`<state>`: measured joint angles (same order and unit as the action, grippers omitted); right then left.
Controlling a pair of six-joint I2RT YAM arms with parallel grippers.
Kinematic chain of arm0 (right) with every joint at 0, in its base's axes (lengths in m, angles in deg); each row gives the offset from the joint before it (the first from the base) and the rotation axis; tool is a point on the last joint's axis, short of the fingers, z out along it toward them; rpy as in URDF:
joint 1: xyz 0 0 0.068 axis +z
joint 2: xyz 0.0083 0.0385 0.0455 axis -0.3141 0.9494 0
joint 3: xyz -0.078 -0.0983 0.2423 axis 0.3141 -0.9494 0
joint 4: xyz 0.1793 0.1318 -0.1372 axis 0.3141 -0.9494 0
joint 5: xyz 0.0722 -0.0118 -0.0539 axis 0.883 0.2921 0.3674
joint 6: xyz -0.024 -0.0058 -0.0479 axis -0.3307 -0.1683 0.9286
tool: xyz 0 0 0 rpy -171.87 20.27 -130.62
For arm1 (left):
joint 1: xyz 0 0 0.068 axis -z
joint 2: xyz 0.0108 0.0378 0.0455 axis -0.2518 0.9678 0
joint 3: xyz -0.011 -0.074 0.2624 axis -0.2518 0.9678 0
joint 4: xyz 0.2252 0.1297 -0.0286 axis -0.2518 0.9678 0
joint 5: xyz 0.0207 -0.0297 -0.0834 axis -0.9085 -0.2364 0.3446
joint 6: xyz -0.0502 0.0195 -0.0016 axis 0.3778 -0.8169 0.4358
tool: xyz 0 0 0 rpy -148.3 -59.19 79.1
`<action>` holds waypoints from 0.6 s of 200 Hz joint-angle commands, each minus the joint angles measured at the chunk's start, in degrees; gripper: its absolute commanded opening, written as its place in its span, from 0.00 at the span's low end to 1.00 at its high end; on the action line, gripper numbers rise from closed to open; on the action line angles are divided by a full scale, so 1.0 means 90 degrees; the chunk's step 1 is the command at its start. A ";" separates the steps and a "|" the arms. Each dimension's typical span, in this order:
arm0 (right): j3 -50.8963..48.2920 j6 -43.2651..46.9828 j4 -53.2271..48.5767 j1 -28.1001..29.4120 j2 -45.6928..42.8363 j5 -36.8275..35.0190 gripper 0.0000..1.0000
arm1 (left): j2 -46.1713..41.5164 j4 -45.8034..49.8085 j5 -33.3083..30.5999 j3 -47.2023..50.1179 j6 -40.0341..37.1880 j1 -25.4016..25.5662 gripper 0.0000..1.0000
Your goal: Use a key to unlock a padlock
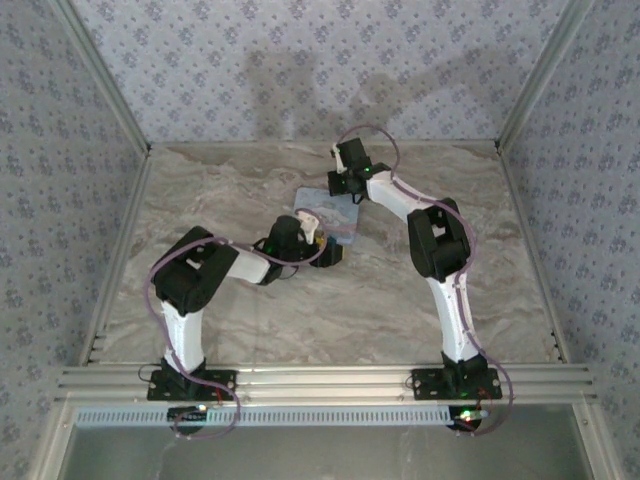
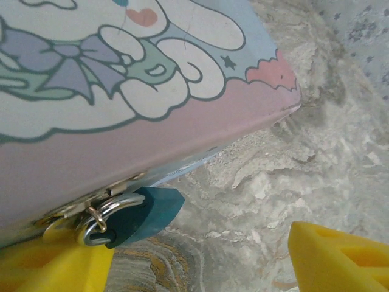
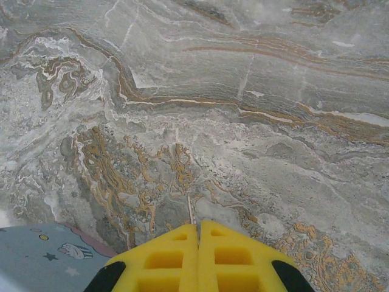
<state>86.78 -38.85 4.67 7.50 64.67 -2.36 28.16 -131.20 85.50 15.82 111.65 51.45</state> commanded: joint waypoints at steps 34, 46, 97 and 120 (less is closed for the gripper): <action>-0.0307 -0.0058 -0.0148 0.0112 -0.0063 0.0126 0.00 | 0.0172 -0.1033 0.0085 0.0198 0.0711 -0.0227 0.78; -0.0342 -0.0058 -0.0120 0.0121 -0.0082 0.0129 0.00 | 0.0249 -0.1590 0.0042 0.0382 0.0933 -0.0244 0.75; -0.0497 -0.0058 -0.0064 0.0131 -0.0161 0.0105 0.00 | 0.0746 -0.3521 0.0513 0.0790 0.1481 -0.0311 0.68; -0.0552 -0.0064 -0.0024 0.0134 -0.0194 0.0096 0.00 | 0.0860 -0.3834 0.0548 0.0846 0.1640 -0.0304 0.68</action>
<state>83.94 -39.09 8.75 7.72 63.93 -2.39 34.17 -157.67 88.82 22.78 123.74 48.95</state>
